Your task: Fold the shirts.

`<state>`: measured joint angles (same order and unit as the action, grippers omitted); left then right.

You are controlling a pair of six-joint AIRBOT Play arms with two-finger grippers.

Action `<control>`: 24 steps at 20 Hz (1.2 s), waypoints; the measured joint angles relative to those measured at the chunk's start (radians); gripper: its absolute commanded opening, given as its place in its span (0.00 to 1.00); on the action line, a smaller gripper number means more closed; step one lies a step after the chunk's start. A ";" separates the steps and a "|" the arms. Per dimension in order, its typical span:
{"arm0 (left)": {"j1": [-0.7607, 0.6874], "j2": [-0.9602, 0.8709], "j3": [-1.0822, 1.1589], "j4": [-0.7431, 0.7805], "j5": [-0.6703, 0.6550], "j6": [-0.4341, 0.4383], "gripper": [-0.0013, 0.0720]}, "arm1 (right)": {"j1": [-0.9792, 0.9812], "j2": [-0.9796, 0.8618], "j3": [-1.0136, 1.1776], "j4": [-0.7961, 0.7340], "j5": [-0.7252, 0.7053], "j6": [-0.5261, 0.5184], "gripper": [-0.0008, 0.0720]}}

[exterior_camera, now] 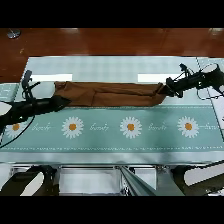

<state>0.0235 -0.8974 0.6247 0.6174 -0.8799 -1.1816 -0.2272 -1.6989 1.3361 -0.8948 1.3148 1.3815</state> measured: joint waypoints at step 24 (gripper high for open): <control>-0.908 -1.130 1.129 0.082 -0.068 -0.391 0.05 | -0.002 1.069 -0.476 -0.104 -0.011 0.127 0.07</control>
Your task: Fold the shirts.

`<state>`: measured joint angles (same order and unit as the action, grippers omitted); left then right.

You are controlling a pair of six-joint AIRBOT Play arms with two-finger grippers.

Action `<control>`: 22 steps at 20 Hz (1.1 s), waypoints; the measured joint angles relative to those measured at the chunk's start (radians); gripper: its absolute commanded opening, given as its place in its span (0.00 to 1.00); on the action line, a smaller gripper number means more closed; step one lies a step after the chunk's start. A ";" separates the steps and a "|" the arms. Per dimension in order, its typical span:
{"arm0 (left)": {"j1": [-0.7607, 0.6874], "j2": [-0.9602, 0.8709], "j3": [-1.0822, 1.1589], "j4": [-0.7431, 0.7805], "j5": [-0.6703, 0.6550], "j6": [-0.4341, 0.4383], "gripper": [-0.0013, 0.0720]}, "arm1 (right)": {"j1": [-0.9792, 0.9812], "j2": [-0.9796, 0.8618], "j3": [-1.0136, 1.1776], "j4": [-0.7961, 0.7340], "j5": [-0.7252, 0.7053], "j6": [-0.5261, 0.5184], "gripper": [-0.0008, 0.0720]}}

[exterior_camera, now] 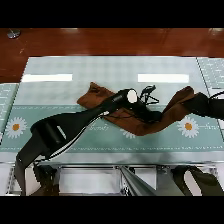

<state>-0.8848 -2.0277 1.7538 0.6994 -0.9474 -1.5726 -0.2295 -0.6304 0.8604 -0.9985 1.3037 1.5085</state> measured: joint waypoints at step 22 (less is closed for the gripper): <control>1.067 1.356 -0.706 0.293 -0.282 0.177 0.05 | 0.748 -1.059 0.821 0.074 -0.253 0.106 0.07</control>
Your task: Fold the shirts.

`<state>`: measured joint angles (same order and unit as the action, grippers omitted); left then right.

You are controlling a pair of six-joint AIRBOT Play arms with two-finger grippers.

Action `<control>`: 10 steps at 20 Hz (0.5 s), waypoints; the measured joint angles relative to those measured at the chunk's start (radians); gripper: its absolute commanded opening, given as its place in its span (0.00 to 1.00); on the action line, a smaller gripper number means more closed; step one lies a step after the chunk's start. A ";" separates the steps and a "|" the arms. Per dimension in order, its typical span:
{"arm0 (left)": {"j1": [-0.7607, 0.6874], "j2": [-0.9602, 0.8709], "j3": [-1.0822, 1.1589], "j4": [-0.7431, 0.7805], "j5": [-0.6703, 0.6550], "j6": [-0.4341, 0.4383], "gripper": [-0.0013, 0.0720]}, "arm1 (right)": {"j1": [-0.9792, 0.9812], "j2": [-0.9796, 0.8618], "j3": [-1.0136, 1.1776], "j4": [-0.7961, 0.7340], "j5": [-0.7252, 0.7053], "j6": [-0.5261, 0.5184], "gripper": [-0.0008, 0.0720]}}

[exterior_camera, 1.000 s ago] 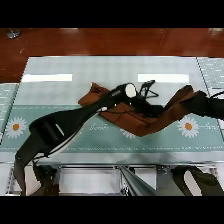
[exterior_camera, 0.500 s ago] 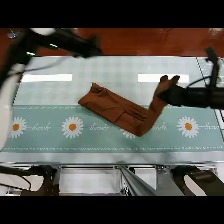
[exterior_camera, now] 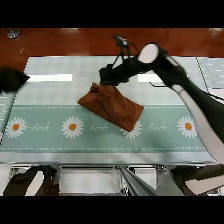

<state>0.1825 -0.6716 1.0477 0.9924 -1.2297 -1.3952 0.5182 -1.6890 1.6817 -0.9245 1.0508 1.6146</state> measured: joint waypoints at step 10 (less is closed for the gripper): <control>0.022 0.282 -0.579 -0.085 0.149 -0.079 0.05 | -0.087 -0.180 0.277 -0.077 0.214 0.046 0.86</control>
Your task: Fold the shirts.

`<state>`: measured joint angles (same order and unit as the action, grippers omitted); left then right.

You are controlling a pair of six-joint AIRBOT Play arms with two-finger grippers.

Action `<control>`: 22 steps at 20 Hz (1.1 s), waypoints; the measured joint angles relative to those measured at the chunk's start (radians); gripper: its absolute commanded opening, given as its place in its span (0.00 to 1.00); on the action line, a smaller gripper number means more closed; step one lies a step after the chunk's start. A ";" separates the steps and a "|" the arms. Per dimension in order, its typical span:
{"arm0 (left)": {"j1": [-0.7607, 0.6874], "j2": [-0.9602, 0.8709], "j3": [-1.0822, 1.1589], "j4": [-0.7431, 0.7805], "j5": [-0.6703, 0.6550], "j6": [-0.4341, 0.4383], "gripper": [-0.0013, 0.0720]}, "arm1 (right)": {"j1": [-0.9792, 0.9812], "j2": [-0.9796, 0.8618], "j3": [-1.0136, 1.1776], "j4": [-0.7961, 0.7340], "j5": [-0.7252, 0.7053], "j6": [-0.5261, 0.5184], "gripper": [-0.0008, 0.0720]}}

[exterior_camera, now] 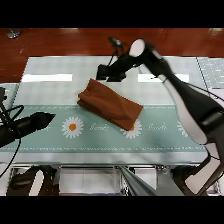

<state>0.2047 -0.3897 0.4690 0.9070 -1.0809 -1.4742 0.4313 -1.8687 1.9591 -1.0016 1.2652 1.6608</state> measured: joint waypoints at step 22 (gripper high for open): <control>0.000 -0.195 -0.034 -0.016 0.027 0.039 0.05 | -0.389 0.756 -1.499 0.375 -0.372 -0.175 0.86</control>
<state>0.2047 -0.5842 0.4355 0.8913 -1.0542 -1.4357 0.0422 -1.1122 0.4603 -0.6266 0.8932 1.4860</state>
